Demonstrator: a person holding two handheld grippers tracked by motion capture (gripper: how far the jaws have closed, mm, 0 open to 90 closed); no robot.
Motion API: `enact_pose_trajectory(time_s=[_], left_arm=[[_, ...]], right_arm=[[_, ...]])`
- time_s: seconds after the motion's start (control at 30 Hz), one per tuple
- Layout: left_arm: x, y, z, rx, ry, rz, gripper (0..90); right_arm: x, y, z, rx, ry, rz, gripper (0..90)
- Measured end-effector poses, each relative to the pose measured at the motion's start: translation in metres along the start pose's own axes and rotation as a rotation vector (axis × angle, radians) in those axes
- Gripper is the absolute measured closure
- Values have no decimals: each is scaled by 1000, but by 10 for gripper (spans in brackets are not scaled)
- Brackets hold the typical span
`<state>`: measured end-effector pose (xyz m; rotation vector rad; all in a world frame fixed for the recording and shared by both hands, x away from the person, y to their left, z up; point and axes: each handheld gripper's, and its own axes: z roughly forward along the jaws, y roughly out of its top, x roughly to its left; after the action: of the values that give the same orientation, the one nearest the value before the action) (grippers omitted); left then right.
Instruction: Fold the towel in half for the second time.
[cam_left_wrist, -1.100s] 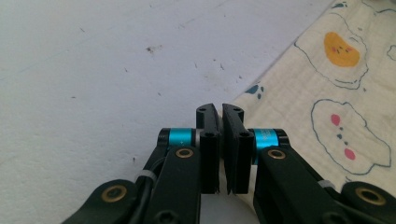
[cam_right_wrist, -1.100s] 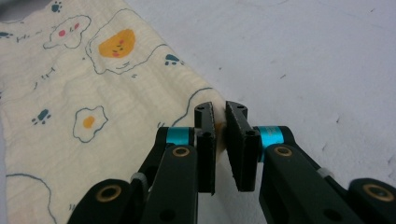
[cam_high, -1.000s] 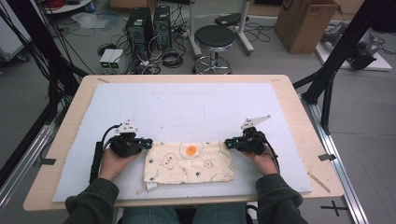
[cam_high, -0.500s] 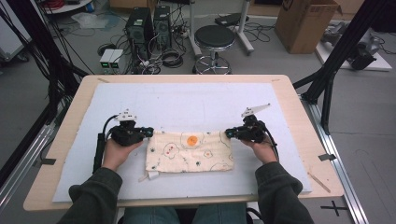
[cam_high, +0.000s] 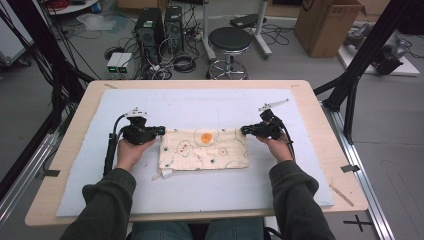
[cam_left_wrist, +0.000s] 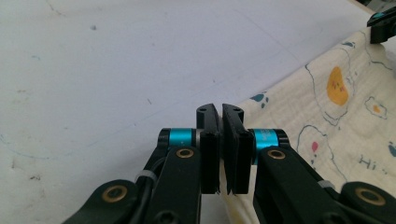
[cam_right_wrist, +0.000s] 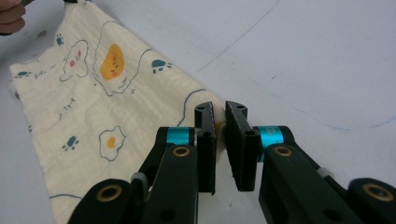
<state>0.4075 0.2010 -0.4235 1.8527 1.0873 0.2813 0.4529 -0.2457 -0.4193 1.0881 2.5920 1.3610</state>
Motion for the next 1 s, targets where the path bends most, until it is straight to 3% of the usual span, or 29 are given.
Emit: enact_pose_trajectory(time_s=[0.17,0.47,1.0], left_arm=[[4,-2,2,-3,-9,-26,854],[3,-2,0,5,-9,-11,854],[0,0,-8,-14,-18,19,854]], right_arm=[[-3,-2,5,6,-1,18,825],[-5,-3,7,2,10,35,825],[4,-2,-2,-30,9,13,825]])
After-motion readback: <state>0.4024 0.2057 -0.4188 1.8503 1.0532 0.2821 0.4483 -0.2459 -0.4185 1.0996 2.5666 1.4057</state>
